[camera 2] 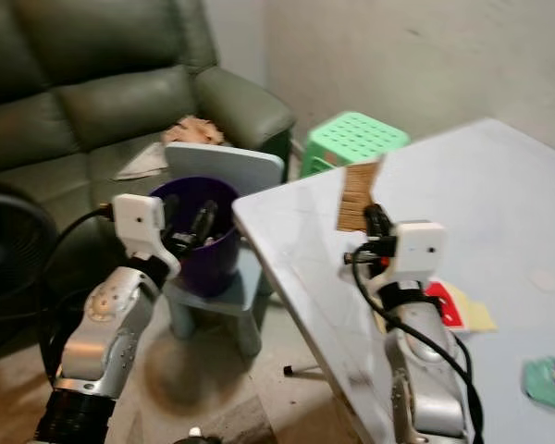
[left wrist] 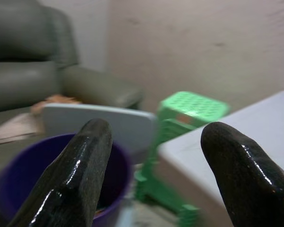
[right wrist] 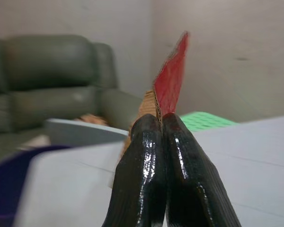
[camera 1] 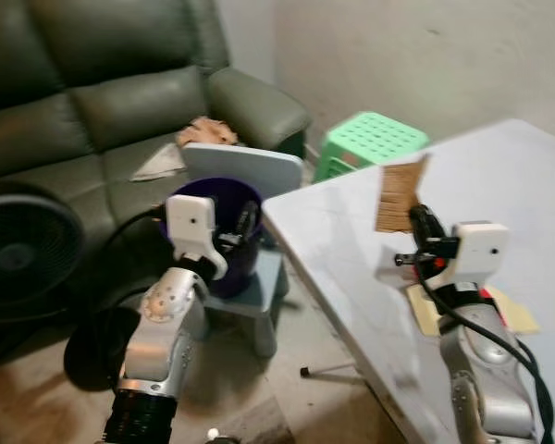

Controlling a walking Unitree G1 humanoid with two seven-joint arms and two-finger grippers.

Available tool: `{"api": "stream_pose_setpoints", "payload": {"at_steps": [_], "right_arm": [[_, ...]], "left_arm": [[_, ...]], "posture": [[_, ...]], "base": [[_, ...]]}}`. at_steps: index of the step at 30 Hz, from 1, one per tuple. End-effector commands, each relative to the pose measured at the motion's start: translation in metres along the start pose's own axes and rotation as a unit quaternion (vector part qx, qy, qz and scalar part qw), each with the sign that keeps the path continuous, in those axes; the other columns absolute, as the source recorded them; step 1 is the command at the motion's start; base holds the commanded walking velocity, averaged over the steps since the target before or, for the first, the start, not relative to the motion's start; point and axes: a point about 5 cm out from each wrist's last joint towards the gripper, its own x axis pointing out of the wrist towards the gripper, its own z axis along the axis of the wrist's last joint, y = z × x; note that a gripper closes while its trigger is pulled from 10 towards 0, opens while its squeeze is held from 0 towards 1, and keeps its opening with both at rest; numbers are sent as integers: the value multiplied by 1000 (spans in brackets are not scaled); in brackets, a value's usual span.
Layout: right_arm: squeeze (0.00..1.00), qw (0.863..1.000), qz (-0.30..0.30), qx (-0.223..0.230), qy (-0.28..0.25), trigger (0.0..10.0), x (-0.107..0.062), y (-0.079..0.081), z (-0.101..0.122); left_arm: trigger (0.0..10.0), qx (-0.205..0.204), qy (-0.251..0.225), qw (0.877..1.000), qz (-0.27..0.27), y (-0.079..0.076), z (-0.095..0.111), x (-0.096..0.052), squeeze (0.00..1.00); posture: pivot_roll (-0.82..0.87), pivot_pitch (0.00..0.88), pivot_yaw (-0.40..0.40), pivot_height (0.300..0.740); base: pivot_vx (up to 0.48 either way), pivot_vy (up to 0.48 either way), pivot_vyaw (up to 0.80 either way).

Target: Picking trash to rubbish bin

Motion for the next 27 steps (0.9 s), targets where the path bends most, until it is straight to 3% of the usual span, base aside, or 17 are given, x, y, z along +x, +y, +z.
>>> {"api": "stream_pose_setpoints", "payload": {"at_steps": [1,25,27], "right_arm": [[0,1000,6,10,1,10000,-1,3,-1],[0,1000,15,-11,20,10000,-5,4,-7],[0,1000,18,-14,21,10000,-5,4,-7]], "left_arm": [[10000,0,-2,1000,4,3,2,1,0],[10000,-2,-1,1000,4,2,1,1,0],[10000,5,-4,1000,9,3,1,1,0]], "posture": [[-2,46,-17,740],[-3,47,-20,740],[-4,48,-21,740]], "base": [[0,375,0],[0,418,0],[0,0,800]]}}
